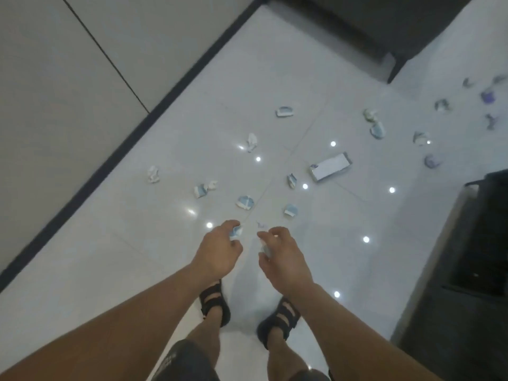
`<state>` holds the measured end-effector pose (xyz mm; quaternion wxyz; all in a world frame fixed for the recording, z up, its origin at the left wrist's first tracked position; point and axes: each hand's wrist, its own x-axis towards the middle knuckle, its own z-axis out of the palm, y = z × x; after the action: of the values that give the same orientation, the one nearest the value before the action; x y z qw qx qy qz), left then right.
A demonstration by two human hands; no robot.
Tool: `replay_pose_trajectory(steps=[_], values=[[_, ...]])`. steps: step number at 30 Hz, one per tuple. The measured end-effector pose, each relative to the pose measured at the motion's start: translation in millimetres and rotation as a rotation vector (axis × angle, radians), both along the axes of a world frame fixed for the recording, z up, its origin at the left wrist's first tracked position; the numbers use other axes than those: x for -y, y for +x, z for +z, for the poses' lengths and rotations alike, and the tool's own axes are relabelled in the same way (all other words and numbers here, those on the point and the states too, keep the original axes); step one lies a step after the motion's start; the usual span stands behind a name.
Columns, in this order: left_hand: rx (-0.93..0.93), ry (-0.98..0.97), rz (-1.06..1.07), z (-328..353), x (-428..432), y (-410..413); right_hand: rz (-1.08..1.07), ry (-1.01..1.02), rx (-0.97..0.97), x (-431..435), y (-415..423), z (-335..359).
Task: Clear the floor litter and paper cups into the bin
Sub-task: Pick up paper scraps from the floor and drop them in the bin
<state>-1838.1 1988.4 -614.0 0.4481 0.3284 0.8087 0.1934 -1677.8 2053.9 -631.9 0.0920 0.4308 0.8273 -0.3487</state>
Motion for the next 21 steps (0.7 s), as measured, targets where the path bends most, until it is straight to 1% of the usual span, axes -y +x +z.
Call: replay_pose_trajectory(steps=[5, 9, 15, 21], values=[[0.009, 0.011, 0.159, 108, 55, -9, 0.146, 0.047, -0.037, 29, -18, 111], [-0.006, 0.053, 0.326, 172, 102, -8, 0.322, 0.104, -0.073, 42, -31, 172], [-0.114, 0.068, 0.501, 229, 178, 5, 0.59, 0.195, -0.092, 69, -62, 240], [-0.199, 0.101, 0.664, 264, 265, 0, 0.834, 0.25, -0.139, 142, -101, 285]])
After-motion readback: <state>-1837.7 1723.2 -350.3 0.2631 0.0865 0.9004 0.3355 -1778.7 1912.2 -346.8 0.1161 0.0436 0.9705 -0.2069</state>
